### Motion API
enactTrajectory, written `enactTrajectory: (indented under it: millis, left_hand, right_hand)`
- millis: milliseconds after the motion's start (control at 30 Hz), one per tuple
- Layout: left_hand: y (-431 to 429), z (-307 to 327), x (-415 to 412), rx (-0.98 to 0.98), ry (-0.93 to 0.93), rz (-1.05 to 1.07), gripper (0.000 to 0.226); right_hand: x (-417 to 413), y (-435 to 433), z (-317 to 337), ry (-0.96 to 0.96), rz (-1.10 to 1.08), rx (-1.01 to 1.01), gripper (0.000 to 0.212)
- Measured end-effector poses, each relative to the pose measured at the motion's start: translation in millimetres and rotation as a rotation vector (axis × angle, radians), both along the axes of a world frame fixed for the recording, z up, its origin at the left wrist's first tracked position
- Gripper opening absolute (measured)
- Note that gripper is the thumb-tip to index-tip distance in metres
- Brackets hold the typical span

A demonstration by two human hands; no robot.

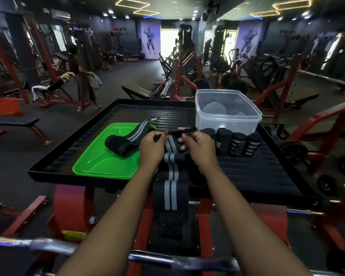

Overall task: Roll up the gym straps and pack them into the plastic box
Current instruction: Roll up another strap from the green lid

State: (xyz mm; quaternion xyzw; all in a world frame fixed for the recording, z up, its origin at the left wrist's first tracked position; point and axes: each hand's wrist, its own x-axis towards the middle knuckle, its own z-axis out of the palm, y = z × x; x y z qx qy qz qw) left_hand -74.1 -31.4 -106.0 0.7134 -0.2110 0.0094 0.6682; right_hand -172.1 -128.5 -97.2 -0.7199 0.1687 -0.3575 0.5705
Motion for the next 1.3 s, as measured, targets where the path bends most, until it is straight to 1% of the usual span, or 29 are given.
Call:
enactTrajectory:
  millis: [33, 67, 133, 200, 267, 333, 433, 500, 567, 700, 800, 867, 933, 967, 1100, 1200, 1300]
  left_hand:
    - [1, 1, -1, -0.007, -0.004, -0.011, 0.014]
    - [2, 1, -2, -0.019, 0.003, -0.027, 0.014]
    - [4, 2, -4, -0.023, 0.013, -0.050, 0.014]
    - [5, 2, -5, -0.020, 0.021, -0.069, 0.015]
    - [5, 2, -7, -0.022, 0.021, -0.093, 0.014]
    - [7, 2, -8, -0.030, 0.015, -0.118, 0.012]
    - [9, 2, -10, -0.035, 0.014, -0.148, 0.012]
    - [11, 2, -10, -0.023, 0.015, -0.156, 0.012]
    - [11, 2, -11, -0.014, 0.028, -0.159, 0.014]
    - [12, 1, -10, -0.002, 0.060, -0.166, 0.027]
    - [11, 0, -10, -0.037, 0.103, -0.204, 0.030]
    - [11, 1, -11, -0.026, 0.098, -0.223, 0.034]
    - [11, 1, -9, -0.018, 0.112, -0.245, 0.030]
    - [11, 0, -8, -0.015, 0.128, -0.255, 0.028]
    - [12, -2, -4, -0.002, 0.195, -0.238, 0.028]
    - [12, -1, -3, -0.029, 0.234, -0.247, 0.024]
    - [12, -3, -3, -0.030, 0.238, -0.267, 0.027]
  right_hand:
    - [0, -2, 0, 0.012, -0.063, -0.077, 0.009]
    - [0, -4, -1, 0.008, -0.105, -0.135, 0.007]
    - [-2, -5, 0, -0.020, -0.160, -0.249, 0.013]
    - [-3, -3, 3, -0.055, -0.225, -0.371, 0.013]
    - [-2, -1, 2, -0.080, -0.248, -0.456, 0.016]
    - [-1, 0, 0, -0.075, -0.209, -0.500, 0.018]
    - [-2, 3, 0, -0.013, -0.181, -0.507, 0.015]
    - [-2, 4, 1, -0.015, -0.162, -0.530, 0.009]
    - [-1, 4, 1, -0.024, -0.148, -0.584, 0.010]
    - [-2, 5, 0, -0.013, -0.171, -0.596, 0.010]
    - [-3, 4, 0, 0.000, -0.196, -0.580, 0.009]
    - [-4, 5, 2, 0.012, -0.206, -0.536, 0.015]
    - [-7, 6, 3, 0.026, -0.216, -0.466, 0.028]
    - [-6, 6, 3, 0.029, -0.218, -0.455, 0.029]
    - [-3, 5, 0, 0.031, -0.206, -0.552, 0.010]
    - [-3, 5, -1, 0.019, -0.190, -0.575, 0.008]
    - [-2, 3, 0, 0.011, -0.144, -0.539, 0.011]
